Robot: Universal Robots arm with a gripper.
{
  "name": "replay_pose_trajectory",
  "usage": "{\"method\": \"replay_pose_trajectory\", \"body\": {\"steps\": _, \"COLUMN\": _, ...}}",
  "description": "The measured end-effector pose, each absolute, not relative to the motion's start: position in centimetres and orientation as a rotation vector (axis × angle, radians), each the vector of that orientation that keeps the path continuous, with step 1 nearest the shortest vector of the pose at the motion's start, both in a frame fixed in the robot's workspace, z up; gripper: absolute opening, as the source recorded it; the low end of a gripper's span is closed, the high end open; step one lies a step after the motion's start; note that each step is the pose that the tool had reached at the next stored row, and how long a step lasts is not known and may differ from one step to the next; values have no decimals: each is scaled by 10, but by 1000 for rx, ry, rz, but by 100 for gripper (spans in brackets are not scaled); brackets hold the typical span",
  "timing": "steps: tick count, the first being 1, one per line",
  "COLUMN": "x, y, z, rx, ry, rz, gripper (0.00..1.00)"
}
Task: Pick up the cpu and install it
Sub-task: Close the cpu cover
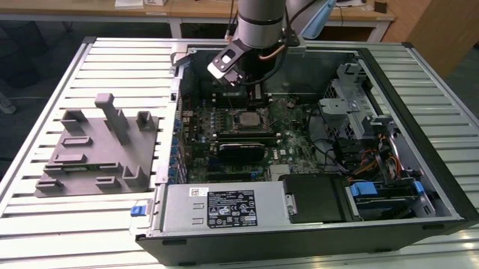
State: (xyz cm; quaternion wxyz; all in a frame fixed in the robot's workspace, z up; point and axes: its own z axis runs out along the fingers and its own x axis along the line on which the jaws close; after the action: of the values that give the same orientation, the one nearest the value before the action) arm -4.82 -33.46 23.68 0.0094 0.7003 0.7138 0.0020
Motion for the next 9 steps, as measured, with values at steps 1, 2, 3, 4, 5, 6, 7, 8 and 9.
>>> {"method": "replay_pose_trajectory", "body": {"steps": 1, "x": -48, "y": -335, "z": 238, "rx": 2187, "ry": 2229, "rz": 6, "gripper": 11}}
{"method": "replay_pose_trajectory", "body": {"steps": 2, "x": -48, "y": -335, "z": 238, "rx": 2187, "ry": 2229, "rz": 6, "gripper": 11}}
{"method": "replay_pose_trajectory", "body": {"steps": 3, "x": -48, "y": -335, "z": 238, "rx": 2187, "ry": 2229, "rz": 7, "gripper": 11}}
{"method": "replay_pose_trajectory", "body": {"steps": 4, "x": -48, "y": -335, "z": 238, "rx": 2187, "ry": 2229, "rz": 6, "gripper": 11}}
{"method": "replay_pose_trajectory", "body": {"steps": 5, "x": -48, "y": -335, "z": 239, "rx": 2187, "ry": 2229, "rz": 6, "gripper": 11}}
{"method": "replay_pose_trajectory", "body": {"steps": 6, "x": -48, "y": -335, "z": 240, "rx": 2186, "ry": 2229, "rz": 5, "gripper": 11}}
{"method": "replay_pose_trajectory", "body": {"steps": 7, "x": -48, "y": -335, "z": 240, "rx": 2186, "ry": 2229, "rz": 4, "gripper": 11}}
{"method": "replay_pose_trajectory", "body": {"steps": 8, "x": -48, "y": -335, "z": 241, "rx": 2186, "ry": 2228, "rz": 4, "gripper": 11}}
{"method": "replay_pose_trajectory", "body": {"steps": 9, "x": -48, "y": -335, "z": 241, "rx": 2186, "ry": 2228, "rz": 4, "gripper": 11}}
